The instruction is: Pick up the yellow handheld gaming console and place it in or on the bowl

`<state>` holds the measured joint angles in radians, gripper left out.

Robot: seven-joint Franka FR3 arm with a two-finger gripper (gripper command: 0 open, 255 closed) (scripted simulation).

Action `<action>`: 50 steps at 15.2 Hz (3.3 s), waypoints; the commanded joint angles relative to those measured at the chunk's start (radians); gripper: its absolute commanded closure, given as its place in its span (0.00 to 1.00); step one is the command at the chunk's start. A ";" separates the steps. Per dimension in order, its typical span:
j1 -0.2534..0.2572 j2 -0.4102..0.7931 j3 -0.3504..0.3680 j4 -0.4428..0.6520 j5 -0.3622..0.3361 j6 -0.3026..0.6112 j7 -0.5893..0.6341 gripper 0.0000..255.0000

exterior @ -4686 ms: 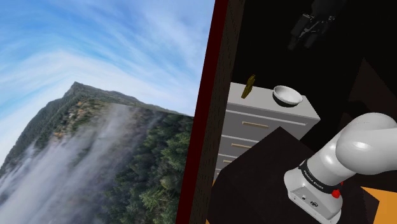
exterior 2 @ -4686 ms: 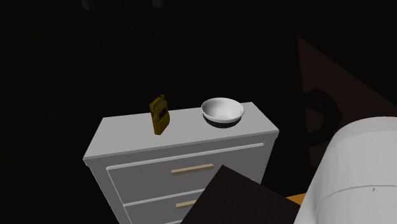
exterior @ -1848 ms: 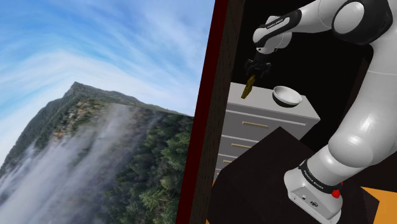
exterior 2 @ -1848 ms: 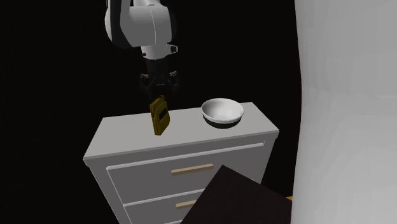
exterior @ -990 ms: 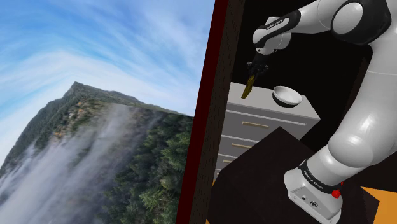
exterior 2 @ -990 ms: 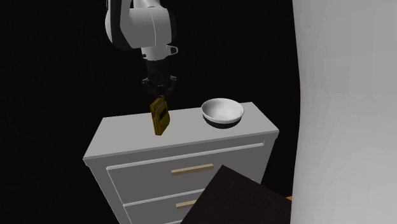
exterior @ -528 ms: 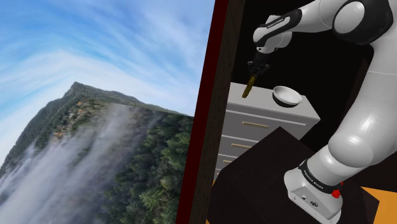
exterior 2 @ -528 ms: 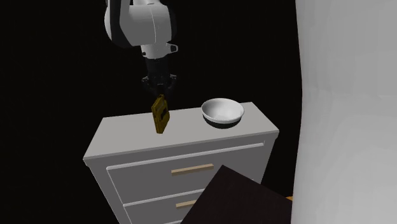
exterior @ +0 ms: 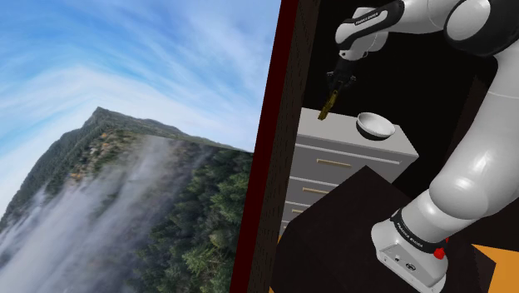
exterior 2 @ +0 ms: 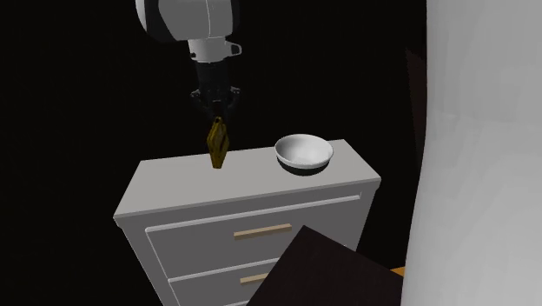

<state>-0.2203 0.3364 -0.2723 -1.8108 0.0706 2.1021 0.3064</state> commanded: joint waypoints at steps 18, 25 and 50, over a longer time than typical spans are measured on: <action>0.005 -0.078 -0.010 0.152 -0.026 -0.227 0.012 1.00; -0.064 -0.141 -0.059 0.121 -0.038 -0.256 -0.103 1.00; -0.251 -0.135 -0.183 0.089 -0.019 -0.217 -0.420 1.00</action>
<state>-0.4722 0.1997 -0.4564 -1.7114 0.0506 1.8724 -0.1143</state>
